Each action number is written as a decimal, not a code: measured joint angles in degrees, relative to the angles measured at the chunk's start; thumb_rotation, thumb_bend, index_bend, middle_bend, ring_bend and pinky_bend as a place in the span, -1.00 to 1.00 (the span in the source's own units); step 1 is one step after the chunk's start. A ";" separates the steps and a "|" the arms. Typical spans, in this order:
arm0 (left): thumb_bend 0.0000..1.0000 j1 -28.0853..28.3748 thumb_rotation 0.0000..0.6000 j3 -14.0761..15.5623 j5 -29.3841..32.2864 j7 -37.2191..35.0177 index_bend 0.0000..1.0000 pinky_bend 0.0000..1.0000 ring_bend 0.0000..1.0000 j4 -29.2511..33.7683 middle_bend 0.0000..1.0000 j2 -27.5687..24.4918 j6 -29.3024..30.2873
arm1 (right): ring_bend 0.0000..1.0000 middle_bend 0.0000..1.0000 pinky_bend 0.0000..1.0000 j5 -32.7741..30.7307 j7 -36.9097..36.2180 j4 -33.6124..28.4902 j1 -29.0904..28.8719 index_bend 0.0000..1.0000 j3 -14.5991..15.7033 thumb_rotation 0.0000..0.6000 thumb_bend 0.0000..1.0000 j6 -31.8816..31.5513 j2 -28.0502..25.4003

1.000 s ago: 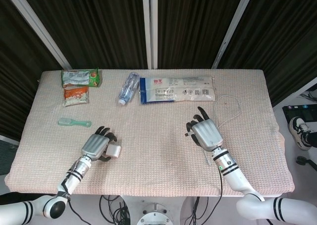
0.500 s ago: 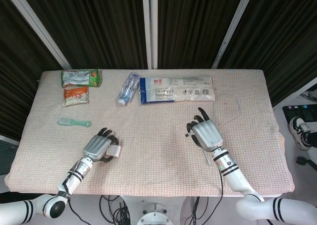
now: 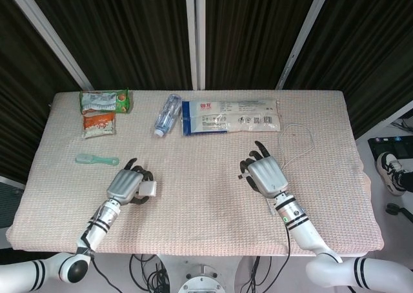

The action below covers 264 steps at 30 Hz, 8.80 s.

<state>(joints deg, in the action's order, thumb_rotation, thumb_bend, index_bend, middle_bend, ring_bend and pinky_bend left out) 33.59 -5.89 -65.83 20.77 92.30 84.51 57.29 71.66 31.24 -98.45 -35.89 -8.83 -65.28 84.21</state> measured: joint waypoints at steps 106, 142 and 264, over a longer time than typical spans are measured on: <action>-0.53 24.93 1.00 -13.89 41.85 32.90 -0.05 -0.90 -0.31 10.11 0.11 6.63 20.20 | -0.43 0.04 -0.80 -33.50 14.87 26.74 -33.23 0.27 -18.40 1.00 -0.25 0.57 30.30; -0.54 26.48 1.00 -13.74 45.66 34.37 -0.05 -0.89 -0.30 8.88 0.12 6.64 20.26 | -0.43 0.04 -0.82 -35.90 15.71 25.39 -33.03 0.27 -19.04 1.00 -0.29 0.54 30.73; -0.62 17.19 1.00 -6.43 37.88 24.72 -0.63 -1.00 -0.81 1.44 -0.48 6.68 14.21 | -0.66 -0.41 -0.84 -27.57 5.96 1.18 -13.13 -0.79 -7.44 1.00 -0.67 -3.75 4.14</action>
<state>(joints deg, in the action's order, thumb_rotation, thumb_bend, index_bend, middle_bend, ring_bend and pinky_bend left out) 50.78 -12.31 -27.95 45.49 93.73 91.19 71.50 44.08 37.20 -97.27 -49.02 -16.27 -69.03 88.34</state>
